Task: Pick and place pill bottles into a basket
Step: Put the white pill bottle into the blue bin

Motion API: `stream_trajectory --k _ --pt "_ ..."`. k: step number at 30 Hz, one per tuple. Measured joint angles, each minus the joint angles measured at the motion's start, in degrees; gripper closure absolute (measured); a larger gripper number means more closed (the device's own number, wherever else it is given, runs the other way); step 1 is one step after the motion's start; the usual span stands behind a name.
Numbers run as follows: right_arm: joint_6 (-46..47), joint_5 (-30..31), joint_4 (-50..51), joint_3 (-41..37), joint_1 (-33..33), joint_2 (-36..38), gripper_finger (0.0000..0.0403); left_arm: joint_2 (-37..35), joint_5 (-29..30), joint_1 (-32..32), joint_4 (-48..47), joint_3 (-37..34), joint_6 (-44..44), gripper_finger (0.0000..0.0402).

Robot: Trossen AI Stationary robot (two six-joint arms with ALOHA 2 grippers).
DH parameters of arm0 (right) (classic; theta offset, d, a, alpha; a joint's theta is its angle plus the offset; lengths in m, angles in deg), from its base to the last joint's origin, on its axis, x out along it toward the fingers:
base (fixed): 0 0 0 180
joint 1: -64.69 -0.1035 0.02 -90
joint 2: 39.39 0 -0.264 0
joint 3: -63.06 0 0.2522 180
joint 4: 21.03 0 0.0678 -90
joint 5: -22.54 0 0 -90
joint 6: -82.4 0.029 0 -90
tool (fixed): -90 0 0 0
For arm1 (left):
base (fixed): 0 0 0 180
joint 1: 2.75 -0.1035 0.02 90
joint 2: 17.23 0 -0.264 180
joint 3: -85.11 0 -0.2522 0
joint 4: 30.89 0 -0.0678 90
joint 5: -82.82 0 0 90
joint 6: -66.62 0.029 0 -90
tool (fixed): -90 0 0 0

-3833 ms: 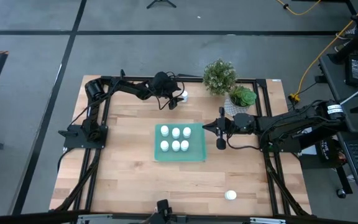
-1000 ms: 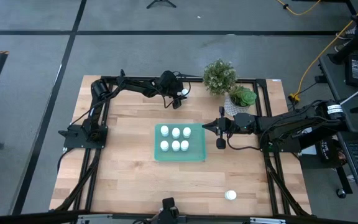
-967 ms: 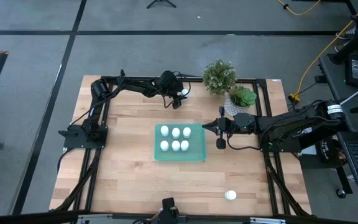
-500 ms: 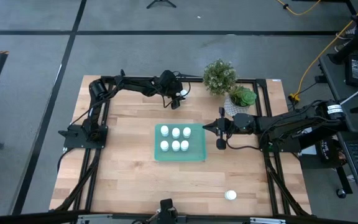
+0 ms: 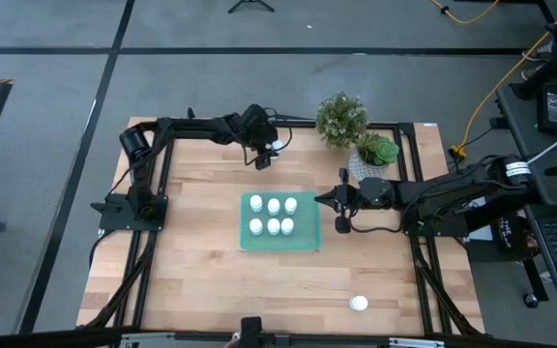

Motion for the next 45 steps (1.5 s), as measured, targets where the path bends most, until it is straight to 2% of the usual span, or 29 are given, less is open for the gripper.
stream_trajectory --k 9,19,27,34,40,45 --pt "-0.13 0.02 -1.37 0.00 0.00 -1.33 0.0386 -9.44 0.86 4.60 -9.59 0.07 0.46 0.0232" --pt "-0.01 0.02 -2.19 0.00 0.00 -1.33 0.0386 -19.30 6.48 16.16 -16.12 0.15 -0.39 0.0232" --pt "0.62 -0.06 -3.16 0.00 -0.08 -1.33 0.0386 -22.69 9.95 24.88 -19.31 0.06 -4.96 0.0232" --pt "6.07 -0.28 -5.00 0.00 -0.13 -1.33 0.0386 -22.71 11.68 30.34 -10.03 -6.17 -8.04 0.0232" --pt "6.31 -2.06 -4.85 0.22 -1.14 -1.33 0.0386 -22.69 15.31 33.59 5.18 -12.69 -13.26 0.0232" --pt "6.20 -2.08 -3.74 3.57 -3.75 -1.31 0.0386 -22.67 17.49 36.23 10.48 -14.96 -14.11 0.0232"
